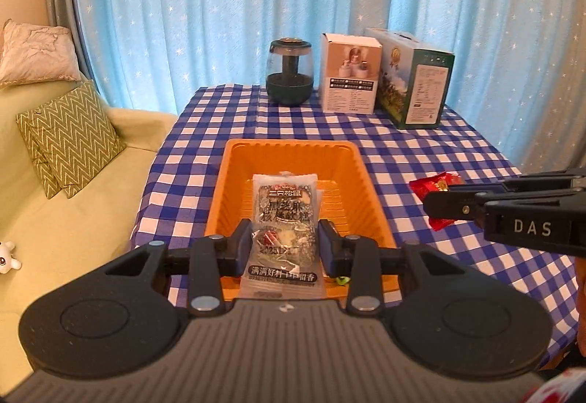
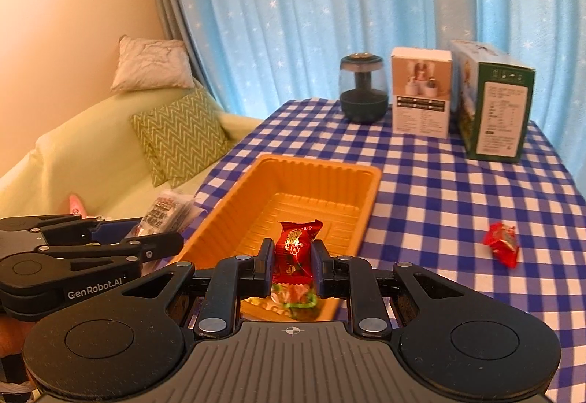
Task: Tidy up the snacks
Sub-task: 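Lower both held snacks into the orange tray and open both tools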
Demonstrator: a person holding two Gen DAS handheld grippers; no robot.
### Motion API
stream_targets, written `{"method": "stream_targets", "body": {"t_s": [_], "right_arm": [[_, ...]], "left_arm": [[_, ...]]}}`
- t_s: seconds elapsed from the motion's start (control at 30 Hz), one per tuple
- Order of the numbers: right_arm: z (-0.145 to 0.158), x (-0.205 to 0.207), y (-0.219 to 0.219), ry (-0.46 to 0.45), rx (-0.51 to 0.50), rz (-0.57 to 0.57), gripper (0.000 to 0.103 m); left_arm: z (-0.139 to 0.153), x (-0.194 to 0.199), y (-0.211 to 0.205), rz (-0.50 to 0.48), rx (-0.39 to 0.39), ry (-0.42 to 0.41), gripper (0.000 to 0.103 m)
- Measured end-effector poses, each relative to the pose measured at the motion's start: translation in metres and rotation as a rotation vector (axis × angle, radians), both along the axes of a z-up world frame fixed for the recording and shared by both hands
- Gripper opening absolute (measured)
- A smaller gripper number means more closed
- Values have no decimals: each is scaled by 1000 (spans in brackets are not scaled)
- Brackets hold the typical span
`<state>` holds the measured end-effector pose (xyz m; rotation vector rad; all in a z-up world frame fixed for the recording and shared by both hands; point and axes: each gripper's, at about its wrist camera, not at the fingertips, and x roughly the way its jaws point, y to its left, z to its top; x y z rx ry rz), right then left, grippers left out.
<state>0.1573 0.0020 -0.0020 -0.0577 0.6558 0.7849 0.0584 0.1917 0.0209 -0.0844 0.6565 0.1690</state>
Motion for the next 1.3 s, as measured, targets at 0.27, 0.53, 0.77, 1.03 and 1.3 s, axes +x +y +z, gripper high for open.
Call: {"method": "stream_targets", "body": {"t_s": [0.27, 0.53, 0.77, 1.03, 1.3], "right_arm": [[-16, 17, 16, 5, 40, -58, 21], [-46, 35, 28, 33, 54, -119, 21], [-71, 40, 39, 59, 73, -124, 21], [-80, 51, 37, 74, 77, -147, 21], [-83, 55, 35, 89, 82, -159, 21]], "left_arm": [[-13, 18, 18, -4, 2, 17, 34], [-29, 38, 32, -26, 8, 42, 34], [-45, 54, 37, -52, 0, 60, 34], [-62, 69, 40, -66, -11, 79, 34], [-65, 77, 43, -48, 5, 75, 49]]}}
